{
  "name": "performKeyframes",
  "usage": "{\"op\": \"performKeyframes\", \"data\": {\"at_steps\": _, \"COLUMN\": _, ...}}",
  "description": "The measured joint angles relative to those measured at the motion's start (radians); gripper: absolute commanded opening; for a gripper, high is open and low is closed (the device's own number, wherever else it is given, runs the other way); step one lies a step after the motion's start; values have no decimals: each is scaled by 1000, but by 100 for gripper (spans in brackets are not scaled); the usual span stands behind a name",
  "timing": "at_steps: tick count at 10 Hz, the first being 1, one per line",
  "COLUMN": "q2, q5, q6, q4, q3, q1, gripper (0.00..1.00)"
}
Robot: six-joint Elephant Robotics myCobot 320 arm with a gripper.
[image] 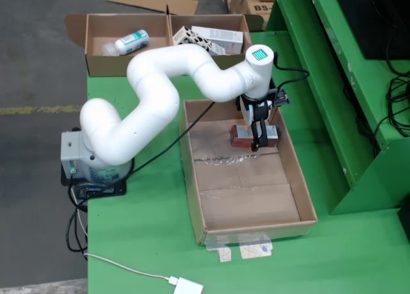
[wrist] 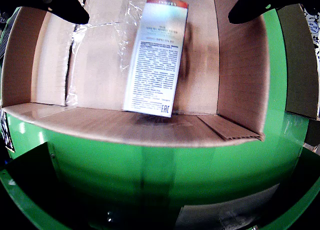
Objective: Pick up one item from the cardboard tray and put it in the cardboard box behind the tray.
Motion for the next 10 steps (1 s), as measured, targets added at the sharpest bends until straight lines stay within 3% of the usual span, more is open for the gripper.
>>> {"op": "performKeyframes", "data": {"at_steps": 4, "q2": -127, "q5": -2, "q6": -12, "q4": -17, "q3": 144, "q1": 3, "gripper": 100}}
{"op": "performKeyframes", "data": {"at_steps": 10, "q2": -433, "q5": 5, "q6": -24, "q4": -273, "q3": 491, "q1": -6, "gripper": 100}}
